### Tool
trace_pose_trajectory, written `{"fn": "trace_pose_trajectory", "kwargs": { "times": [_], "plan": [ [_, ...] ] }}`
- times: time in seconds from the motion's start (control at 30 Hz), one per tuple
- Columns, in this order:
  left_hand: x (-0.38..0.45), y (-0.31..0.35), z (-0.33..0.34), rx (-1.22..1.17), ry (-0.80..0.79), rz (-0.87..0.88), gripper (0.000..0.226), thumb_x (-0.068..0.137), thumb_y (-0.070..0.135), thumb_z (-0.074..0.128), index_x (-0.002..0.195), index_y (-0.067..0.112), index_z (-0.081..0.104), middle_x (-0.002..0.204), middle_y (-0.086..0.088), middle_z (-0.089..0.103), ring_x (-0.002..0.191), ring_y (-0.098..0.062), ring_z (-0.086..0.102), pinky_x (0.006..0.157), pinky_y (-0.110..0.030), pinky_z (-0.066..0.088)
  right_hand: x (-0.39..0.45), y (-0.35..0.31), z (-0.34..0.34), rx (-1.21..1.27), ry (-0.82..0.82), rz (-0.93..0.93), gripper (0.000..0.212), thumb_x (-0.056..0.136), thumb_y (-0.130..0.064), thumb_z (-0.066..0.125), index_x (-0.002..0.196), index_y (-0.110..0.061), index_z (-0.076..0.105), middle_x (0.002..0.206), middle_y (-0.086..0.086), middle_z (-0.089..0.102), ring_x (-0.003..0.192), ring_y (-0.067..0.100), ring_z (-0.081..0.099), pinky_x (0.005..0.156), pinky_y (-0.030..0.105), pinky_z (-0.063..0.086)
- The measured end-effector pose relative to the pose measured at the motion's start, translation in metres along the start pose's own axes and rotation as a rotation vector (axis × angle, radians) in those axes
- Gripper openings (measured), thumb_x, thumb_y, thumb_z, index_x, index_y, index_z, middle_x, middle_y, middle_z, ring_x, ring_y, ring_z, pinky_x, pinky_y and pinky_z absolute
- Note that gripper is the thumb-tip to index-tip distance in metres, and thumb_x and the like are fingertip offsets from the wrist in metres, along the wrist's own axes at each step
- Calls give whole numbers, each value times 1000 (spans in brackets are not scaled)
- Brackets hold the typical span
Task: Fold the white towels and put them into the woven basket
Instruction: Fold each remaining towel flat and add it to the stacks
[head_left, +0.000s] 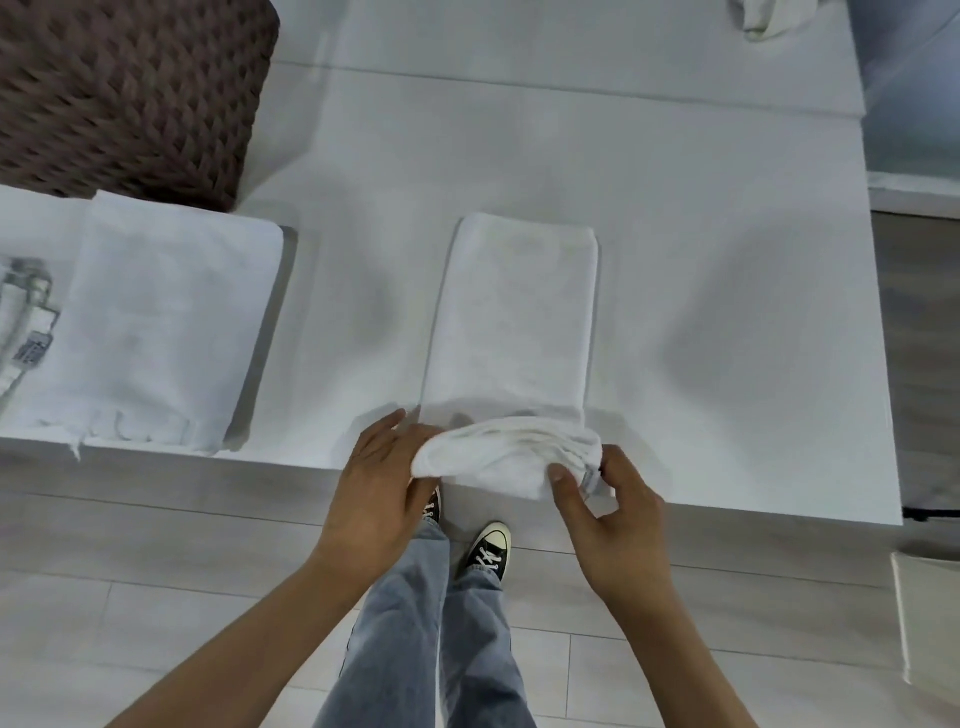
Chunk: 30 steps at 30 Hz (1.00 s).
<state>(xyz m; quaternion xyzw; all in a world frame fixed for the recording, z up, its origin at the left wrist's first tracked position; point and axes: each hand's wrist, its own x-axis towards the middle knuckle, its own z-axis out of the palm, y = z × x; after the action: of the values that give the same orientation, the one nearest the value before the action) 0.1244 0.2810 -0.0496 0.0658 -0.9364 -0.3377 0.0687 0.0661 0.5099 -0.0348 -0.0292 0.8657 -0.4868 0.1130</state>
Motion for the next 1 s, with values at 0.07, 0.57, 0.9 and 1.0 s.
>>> {"fn": "trace_pose_trajectory", "kwargs": {
  "times": [0.07,0.57,0.9,1.0],
  "plan": [
    [6,12,-7,-92,-15,-176,27,97,43,43,115,26,54,90,10,66,73,-10,58,69,-22,46,4,-17,-4,116,-15,49,11,92,-28,74,89,-24,63,83,-8,68,81,12,62,70,22,47],
    [106,10,-15,-423,28,-503,35,102,40,50,135,28,45,87,15,60,62,-3,55,55,-16,42,115,-33,30,207,89,136,12,103,-28,55,92,-27,53,62,-11,42,55,8,37,51,21,33],
    [75,0,7,-263,-32,-567,37,98,37,57,132,21,51,119,3,61,97,-16,63,89,-39,52,97,-25,35,-154,163,273,41,94,-50,60,126,-27,48,119,-2,53,102,22,56,82,36,47],
    [69,10,2,-255,-62,-644,33,97,36,60,126,20,54,119,3,61,104,-18,61,91,-37,48,81,-32,29,-80,98,437,45,93,-52,58,129,-27,47,122,-1,60,102,23,60,82,35,45]
  ]
}}
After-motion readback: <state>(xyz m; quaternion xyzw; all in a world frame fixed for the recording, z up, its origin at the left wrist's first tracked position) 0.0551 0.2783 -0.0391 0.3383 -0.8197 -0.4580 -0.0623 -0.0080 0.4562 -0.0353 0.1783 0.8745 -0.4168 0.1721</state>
